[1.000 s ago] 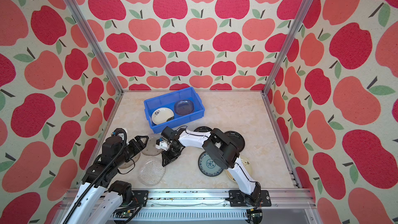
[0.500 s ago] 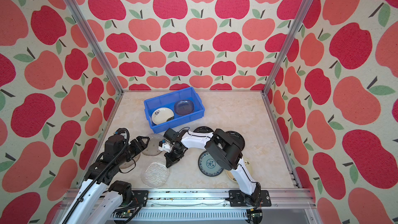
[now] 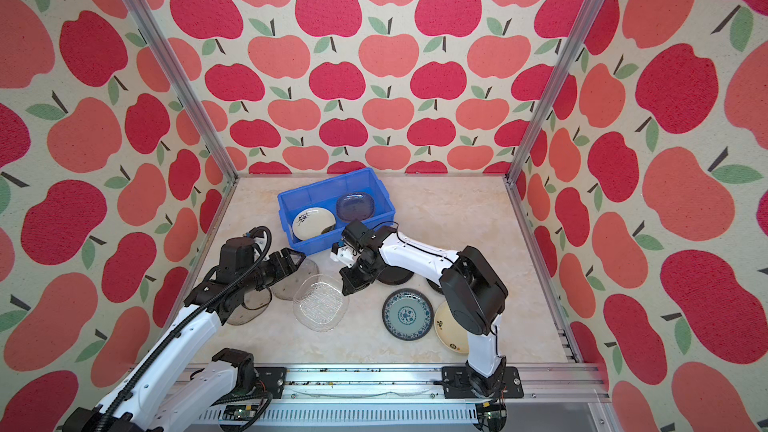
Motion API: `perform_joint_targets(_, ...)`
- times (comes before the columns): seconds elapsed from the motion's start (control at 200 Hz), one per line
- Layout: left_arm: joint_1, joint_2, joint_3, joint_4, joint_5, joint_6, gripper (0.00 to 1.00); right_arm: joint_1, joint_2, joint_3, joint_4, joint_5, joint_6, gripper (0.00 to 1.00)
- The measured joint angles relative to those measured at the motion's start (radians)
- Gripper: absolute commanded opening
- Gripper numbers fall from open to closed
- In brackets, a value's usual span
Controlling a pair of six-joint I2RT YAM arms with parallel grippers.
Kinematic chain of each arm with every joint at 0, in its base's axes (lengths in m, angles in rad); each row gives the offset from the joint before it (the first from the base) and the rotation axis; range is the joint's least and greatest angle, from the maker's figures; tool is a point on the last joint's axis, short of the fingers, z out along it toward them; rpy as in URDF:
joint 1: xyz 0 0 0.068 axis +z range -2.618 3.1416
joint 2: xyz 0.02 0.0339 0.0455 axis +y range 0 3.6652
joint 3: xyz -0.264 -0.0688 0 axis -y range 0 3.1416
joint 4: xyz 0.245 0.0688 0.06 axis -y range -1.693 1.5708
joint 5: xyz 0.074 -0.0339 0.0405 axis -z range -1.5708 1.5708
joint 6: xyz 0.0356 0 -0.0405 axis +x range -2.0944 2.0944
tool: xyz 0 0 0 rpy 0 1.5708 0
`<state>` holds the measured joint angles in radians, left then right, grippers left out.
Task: Place the plates into the plastic bin on the countertop
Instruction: 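Close the right gripper on the third clear plate's rim while the left approaches, then close the left gripper on the raised edge of the clear plate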
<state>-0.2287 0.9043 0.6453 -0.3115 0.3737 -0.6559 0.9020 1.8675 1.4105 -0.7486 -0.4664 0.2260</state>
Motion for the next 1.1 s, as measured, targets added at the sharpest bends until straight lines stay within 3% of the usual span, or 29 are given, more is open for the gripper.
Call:
perform_joint_targets(0.405,-0.115,0.269,0.097,0.192,0.099,0.088,0.7,-0.195,-0.006,0.126,-0.135,0.055,-0.114,0.0)
perform_joint_targets(0.655,-0.103,0.372,0.142,0.212,0.134,0.153,0.61,-0.216,0.087,0.255,-0.18,0.039,-0.182,0.0)
perform_joint_targets(0.755,-0.09,0.386,0.148,0.221,0.144,0.172,0.54,-0.224,0.115,0.262,-0.196,0.035,-0.195,0.0)
perform_joint_targets(1.016,-0.073,0.447,0.149,0.255,0.19,0.185,0.52,-0.231,0.125,0.291,-0.222,-0.011,-0.201,0.0)
perform_joint_targets(1.101,-0.073,0.459,0.149,0.257,0.197,0.185,0.46,-0.231,0.132,0.312,-0.23,-0.017,-0.202,0.0)
